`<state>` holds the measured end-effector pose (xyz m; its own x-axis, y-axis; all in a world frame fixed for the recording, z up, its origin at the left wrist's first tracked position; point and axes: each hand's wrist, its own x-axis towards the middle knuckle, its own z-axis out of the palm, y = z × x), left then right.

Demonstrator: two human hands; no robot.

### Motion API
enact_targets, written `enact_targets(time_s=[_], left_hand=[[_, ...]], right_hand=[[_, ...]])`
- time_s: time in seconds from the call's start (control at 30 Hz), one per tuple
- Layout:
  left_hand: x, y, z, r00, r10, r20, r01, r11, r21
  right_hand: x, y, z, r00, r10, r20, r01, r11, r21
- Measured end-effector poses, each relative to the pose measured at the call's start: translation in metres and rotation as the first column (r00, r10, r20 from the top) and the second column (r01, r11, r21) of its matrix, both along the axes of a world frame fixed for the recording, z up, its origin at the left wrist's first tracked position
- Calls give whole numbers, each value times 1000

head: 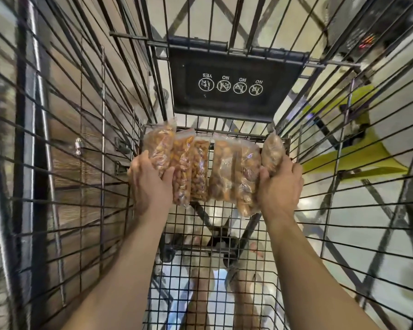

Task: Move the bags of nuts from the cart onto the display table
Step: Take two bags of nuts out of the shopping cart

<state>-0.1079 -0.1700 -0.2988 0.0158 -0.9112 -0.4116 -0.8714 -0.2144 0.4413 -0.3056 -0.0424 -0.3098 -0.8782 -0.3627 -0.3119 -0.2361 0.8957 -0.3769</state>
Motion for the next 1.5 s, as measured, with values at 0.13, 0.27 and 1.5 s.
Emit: enact_targets(time_s=[0.13,0.27,1.5], left_hand=[[-1,0,6,999,32,-16,-32,999,-22],[2,2,13,998,40,-50,-43,997,-60],[87,96,174,222,557,-800,67,810,582]], right_hand=[[-2,6,2,999,-37,-12,36,998,-54],[-2,11,10,999,-43,-15,41,996,-79],[54,79,181,25,442,897,801,528,-282]])
